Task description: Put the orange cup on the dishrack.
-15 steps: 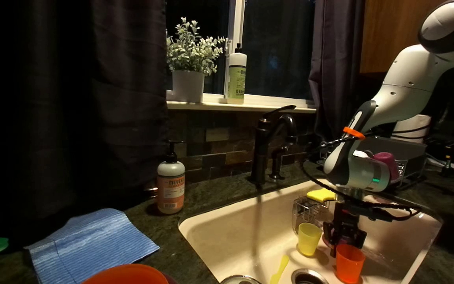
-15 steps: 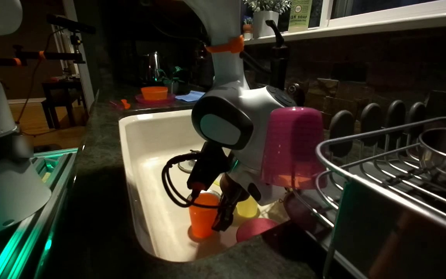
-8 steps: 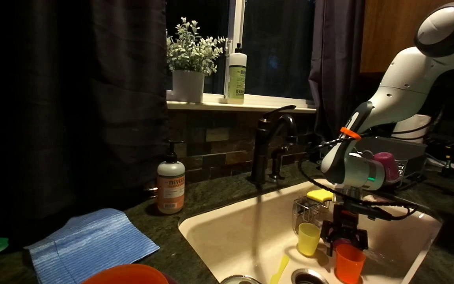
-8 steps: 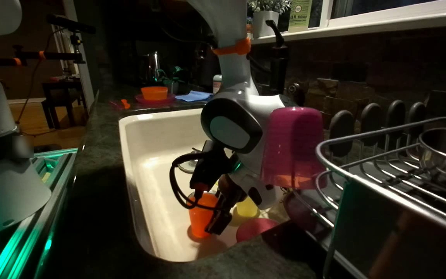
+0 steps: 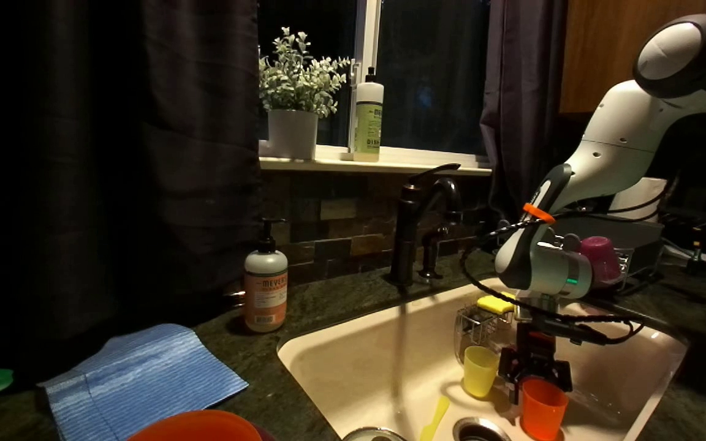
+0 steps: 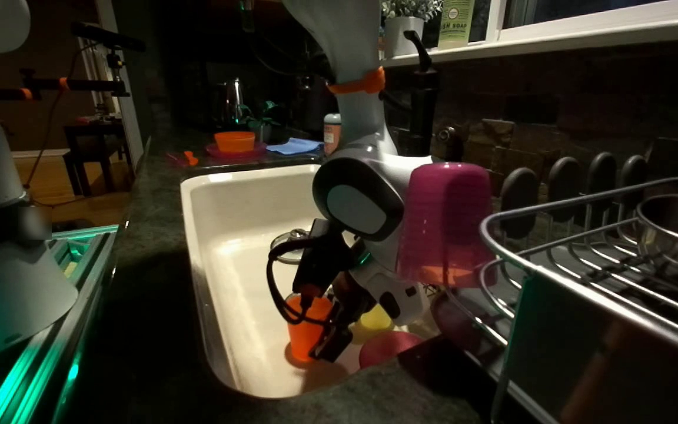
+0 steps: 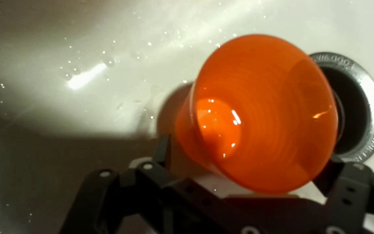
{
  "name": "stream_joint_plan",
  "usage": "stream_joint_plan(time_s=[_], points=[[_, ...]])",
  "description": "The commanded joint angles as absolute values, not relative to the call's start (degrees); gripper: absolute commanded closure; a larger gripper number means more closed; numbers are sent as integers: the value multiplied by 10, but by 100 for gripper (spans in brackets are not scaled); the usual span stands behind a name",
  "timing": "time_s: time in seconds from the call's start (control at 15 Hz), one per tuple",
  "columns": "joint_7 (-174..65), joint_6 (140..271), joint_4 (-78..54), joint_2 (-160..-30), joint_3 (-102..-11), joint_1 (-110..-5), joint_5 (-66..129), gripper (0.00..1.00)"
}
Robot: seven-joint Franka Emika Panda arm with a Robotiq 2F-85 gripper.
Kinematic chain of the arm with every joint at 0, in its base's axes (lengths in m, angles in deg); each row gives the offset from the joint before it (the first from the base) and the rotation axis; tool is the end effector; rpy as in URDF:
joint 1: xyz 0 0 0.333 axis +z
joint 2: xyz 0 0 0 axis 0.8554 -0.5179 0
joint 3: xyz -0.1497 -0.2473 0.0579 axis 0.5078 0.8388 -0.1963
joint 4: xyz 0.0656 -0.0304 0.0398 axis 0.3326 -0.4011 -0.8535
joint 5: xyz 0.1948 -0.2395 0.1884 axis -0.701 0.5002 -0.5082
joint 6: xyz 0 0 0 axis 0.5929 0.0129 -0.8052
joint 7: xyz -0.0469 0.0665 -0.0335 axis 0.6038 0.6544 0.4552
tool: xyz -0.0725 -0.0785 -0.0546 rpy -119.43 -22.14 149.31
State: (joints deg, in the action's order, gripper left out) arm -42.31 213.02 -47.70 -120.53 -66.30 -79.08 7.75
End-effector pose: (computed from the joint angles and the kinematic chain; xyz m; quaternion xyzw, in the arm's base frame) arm 0.4121 -0.0944 0.0193 -0.9387 0.2217 0.2153 0.1530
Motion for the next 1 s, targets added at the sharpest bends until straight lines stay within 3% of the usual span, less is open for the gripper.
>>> stream_joint_plan(time_s=[0.0, 0.53, 0.73, 0.93], points=[[-413, 2106, -456, -1217, -652, -779, 77, 0], [-422, 2059, -438, -1230, -634, -759, 90, 0], [-423, 2049, -433, -1235, -627, -752, 92, 15], [-423, 2042, -428, -1238, -623, -747, 93, 48]])
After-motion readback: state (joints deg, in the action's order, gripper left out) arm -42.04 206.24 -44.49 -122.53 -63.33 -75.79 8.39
